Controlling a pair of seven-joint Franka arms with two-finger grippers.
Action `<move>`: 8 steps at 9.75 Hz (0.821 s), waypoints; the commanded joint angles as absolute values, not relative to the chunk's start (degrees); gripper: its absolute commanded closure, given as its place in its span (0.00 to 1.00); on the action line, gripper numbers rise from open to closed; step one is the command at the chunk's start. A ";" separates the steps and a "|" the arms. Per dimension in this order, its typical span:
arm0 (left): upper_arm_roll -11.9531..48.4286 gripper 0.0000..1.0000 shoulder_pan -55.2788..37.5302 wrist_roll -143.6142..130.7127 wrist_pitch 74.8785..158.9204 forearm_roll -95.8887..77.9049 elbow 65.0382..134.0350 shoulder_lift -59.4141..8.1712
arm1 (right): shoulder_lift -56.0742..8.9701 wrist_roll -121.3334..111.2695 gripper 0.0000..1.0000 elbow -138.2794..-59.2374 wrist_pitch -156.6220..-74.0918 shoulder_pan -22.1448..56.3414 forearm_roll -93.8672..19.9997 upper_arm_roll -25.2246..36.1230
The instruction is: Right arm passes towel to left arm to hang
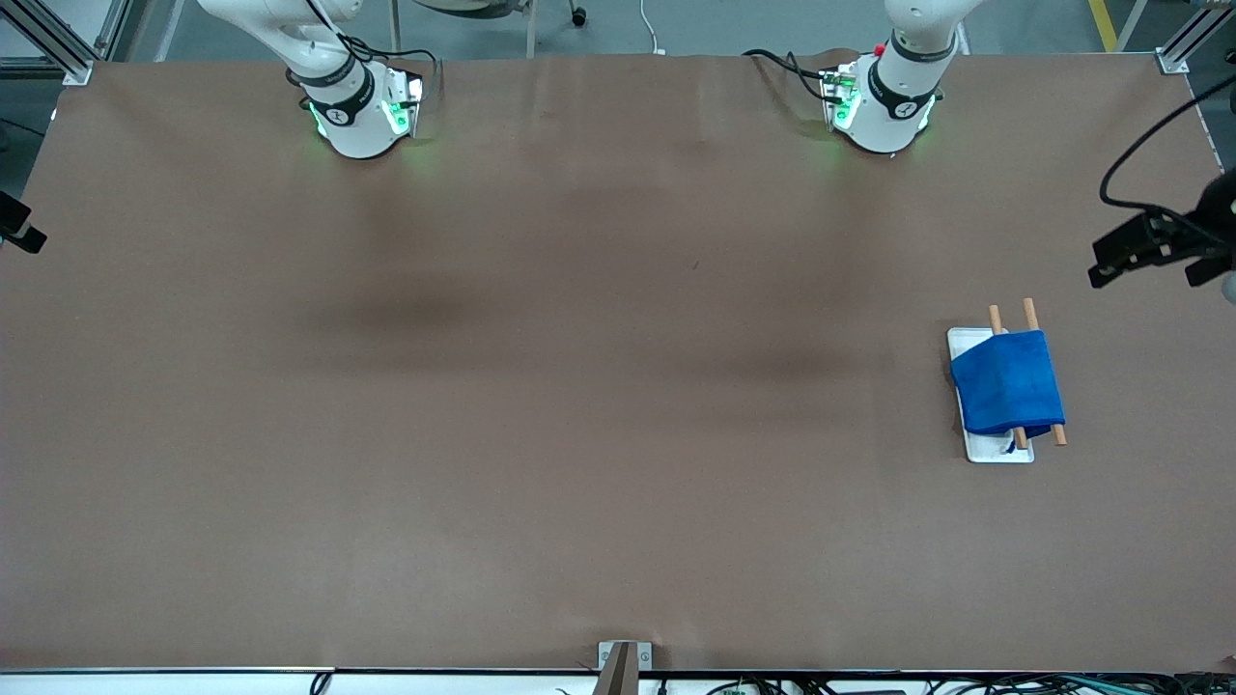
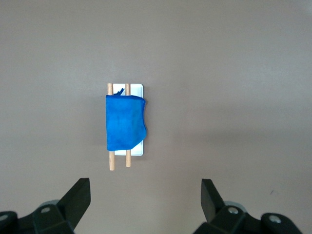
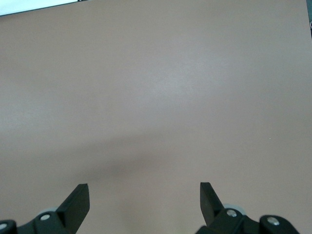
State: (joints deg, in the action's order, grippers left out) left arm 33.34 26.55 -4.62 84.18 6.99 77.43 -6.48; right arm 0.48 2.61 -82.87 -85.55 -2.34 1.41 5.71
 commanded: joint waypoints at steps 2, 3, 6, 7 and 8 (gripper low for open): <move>14.73 0.00 8.40 -3.87 83.06 3.61 83.91 0.33 | 1.23 2.20 0.00 -82.97 -85.17 -2.64 2.64 5.62; 11.89 0.00 5.83 -3.95 83.14 3.26 86.20 1.74 | 1.23 2.20 0.00 -83.06 -83.86 -2.64 2.29 5.54; 9.40 0.00 4.22 -4.30 83.76 0.53 92.09 6.22 | 1.23 0.72 0.00 -83.14 -84.11 -2.64 1.76 5.54; 9.14 0.00 3.09 -4.39 84.63 0.44 94.98 8.15 | 1.23 -1.56 0.00 -83.14 -84.37 -2.64 1.76 5.62; 8.88 0.00 2.55 -4.74 84.99 0.44 95.62 8.61 | 1.23 -1.41 0.00 -83.14 -84.20 -2.64 1.84 5.62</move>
State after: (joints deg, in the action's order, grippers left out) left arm 9.94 4.00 -4.57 83.19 1.13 90.12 5.89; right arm 0.50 -0.13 -82.83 -84.46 -2.37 1.48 5.79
